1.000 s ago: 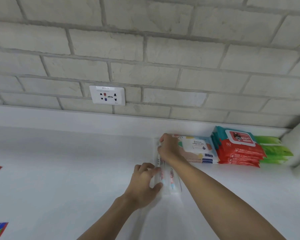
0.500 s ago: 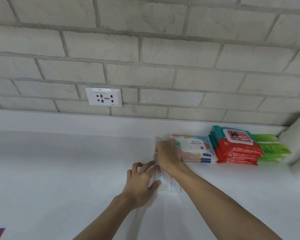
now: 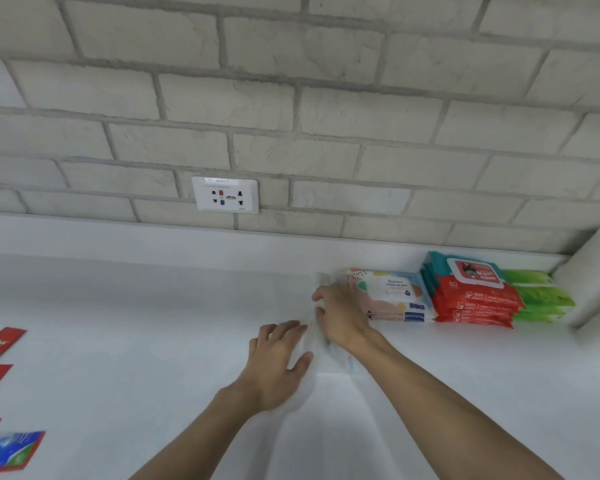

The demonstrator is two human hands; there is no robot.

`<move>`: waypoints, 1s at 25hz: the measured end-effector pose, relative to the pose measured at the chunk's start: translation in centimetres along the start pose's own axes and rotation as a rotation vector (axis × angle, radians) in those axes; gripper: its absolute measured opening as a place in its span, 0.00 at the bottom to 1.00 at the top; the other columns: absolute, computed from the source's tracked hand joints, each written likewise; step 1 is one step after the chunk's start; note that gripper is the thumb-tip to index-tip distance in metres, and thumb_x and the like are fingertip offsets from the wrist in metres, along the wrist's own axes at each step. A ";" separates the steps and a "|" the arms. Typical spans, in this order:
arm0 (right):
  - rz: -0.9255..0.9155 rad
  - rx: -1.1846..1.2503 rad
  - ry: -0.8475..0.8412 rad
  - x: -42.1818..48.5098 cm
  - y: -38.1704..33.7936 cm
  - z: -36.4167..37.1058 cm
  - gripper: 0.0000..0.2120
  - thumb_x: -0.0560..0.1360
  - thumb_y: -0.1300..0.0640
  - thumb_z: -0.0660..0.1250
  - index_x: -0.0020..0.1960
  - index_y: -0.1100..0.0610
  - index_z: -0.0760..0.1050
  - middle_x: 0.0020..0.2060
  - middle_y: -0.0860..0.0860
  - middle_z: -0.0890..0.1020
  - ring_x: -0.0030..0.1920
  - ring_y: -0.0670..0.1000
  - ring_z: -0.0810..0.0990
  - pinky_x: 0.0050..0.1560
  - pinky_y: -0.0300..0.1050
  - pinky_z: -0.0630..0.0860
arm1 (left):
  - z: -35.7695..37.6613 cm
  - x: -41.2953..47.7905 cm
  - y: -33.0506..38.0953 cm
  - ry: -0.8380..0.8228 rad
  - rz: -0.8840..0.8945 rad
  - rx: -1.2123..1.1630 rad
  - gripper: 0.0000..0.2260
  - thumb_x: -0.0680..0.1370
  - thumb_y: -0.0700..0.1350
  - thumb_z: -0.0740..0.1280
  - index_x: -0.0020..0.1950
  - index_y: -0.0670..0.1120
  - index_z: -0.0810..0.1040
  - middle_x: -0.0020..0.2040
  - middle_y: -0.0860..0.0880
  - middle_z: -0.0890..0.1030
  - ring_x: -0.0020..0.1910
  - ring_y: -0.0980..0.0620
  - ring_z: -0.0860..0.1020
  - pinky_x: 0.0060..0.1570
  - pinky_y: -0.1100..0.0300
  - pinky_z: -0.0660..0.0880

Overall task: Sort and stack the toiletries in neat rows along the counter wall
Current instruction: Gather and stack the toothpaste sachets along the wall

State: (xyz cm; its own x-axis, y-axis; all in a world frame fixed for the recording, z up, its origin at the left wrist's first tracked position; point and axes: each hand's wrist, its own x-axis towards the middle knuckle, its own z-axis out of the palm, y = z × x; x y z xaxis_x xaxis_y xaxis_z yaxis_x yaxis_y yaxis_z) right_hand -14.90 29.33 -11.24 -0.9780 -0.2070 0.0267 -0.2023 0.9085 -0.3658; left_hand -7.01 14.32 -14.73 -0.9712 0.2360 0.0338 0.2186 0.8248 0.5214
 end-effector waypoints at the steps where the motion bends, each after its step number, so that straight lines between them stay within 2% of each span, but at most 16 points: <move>1: -0.006 0.020 0.011 -0.5 -0.5 -0.1 0.14 0.79 0.60 0.61 0.63 0.56 0.75 0.60 0.54 0.76 0.65 0.54 0.70 0.64 0.40 0.60 | -0.6 -0.6 -0.4 0.011 0.001 -0.016 0.23 0.80 0.56 0.57 0.75 0.55 0.60 0.75 0.58 0.60 0.73 0.51 0.56 0.70 0.55 0.57; 3: -0.019 0.091 0.022 -1.6 -1.9 -0.2 0.13 0.79 0.58 0.62 0.61 0.55 0.77 0.59 0.53 0.78 0.62 0.53 0.75 0.64 0.43 0.68 | -2.0 -1.8 -1.3 0.033 0.009 -0.046 0.23 0.80 0.55 0.59 0.75 0.54 0.62 0.75 0.57 0.61 0.72 0.51 0.59 0.70 0.56 0.58; 5: -0.051 0.146 0.026 -2.8 -3.3 -0.3 0.12 0.78 0.57 0.63 0.60 0.54 0.78 0.58 0.51 0.79 0.59 0.51 0.77 0.59 0.41 0.72 | -3.5 -3.2 -2.0 0.048 0.022 -0.072 0.23 0.80 0.54 0.60 0.74 0.53 0.63 0.74 0.56 0.63 0.71 0.51 0.64 0.70 0.58 0.61; 8: -0.082 0.255 0.033 -5.3 -6.2 0.1 0.11 0.78 0.56 0.63 0.59 0.52 0.79 0.56 0.49 0.80 0.57 0.49 0.77 0.55 0.37 0.71 | -6.2 -6.2 -3.6 0.063 0.038 -0.036 0.21 0.79 0.53 0.61 0.72 0.52 0.66 0.72 0.56 0.68 0.68 0.51 0.68 0.68 0.58 0.65; 14: -0.141 0.359 -0.013 -9.5 -12.1 2.0 0.11 0.79 0.53 0.63 0.60 0.50 0.78 0.57 0.46 0.80 0.59 0.45 0.75 0.61 0.41 0.72 | -10.6 -11.3 -8.6 0.081 0.033 0.096 0.18 0.78 0.52 0.63 0.68 0.52 0.72 0.67 0.56 0.74 0.64 0.49 0.72 0.63 0.56 0.69; 22: -0.183 0.479 -0.135 -13.2 -22.5 6.6 0.10 0.79 0.54 0.64 0.58 0.50 0.79 0.55 0.42 0.81 0.54 0.43 0.76 0.51 0.30 0.69 | -15.9 -18.7 -16.8 0.013 -0.024 0.143 0.13 0.78 0.51 0.64 0.63 0.54 0.76 0.62 0.56 0.76 0.61 0.54 0.73 0.63 0.60 0.70; 25: -0.198 0.472 -0.187 -14.0 -26.0 8.5 0.10 0.79 0.54 0.64 0.58 0.50 0.79 0.54 0.43 0.81 0.53 0.45 0.77 0.51 0.33 0.71 | -18.1 -20.7 -19.8 -0.022 -0.089 0.141 0.13 0.78 0.49 0.66 0.63 0.54 0.75 0.63 0.55 0.76 0.62 0.54 0.72 0.63 0.59 0.70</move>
State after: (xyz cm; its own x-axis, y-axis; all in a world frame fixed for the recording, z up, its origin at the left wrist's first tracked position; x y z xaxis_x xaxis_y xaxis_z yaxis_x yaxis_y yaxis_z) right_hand 4.46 5.51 -10.02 -0.8887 -0.4582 -0.0128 -0.2947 0.5926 -0.7496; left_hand 7.08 -16.19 -10.32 -0.9853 0.1685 -0.0274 0.1440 0.9065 0.3970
